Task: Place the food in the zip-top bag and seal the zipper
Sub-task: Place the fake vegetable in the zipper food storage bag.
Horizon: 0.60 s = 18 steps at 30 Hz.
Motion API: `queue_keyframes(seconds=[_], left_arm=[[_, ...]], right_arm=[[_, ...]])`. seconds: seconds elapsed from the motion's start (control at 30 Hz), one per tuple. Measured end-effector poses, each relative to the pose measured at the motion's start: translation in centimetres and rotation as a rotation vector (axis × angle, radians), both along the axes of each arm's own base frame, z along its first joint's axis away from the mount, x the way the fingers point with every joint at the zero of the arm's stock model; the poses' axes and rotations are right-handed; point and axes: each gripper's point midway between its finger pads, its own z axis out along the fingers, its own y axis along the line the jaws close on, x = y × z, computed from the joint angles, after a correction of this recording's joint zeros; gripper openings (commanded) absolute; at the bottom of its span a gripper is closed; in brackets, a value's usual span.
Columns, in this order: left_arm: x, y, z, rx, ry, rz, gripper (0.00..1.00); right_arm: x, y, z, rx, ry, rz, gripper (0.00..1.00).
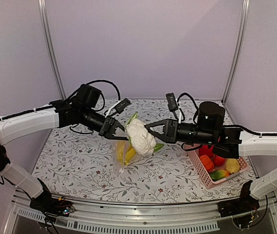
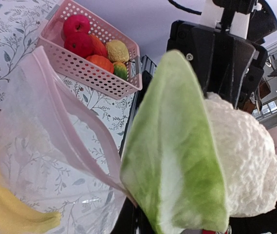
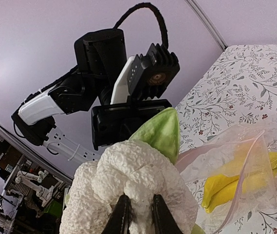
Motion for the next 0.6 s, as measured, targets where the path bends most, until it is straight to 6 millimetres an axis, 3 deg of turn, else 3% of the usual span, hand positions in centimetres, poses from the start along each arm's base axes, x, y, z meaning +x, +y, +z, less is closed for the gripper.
queue_keyframes(seconds=[0.5,0.6], left_arm=[[-0.1,0.2,0.8,-0.011,-0.024,0.009,0.00],[-0.3,0.2,1.7,-0.040,-0.046,-0.001,0.00]], right_arm=[[0.6,-1.5,-1.1,-0.060,0.018,-0.077,0.00],[0.7,-1.9,-3.1,-0.134,0.048,-0.094,0.00]])
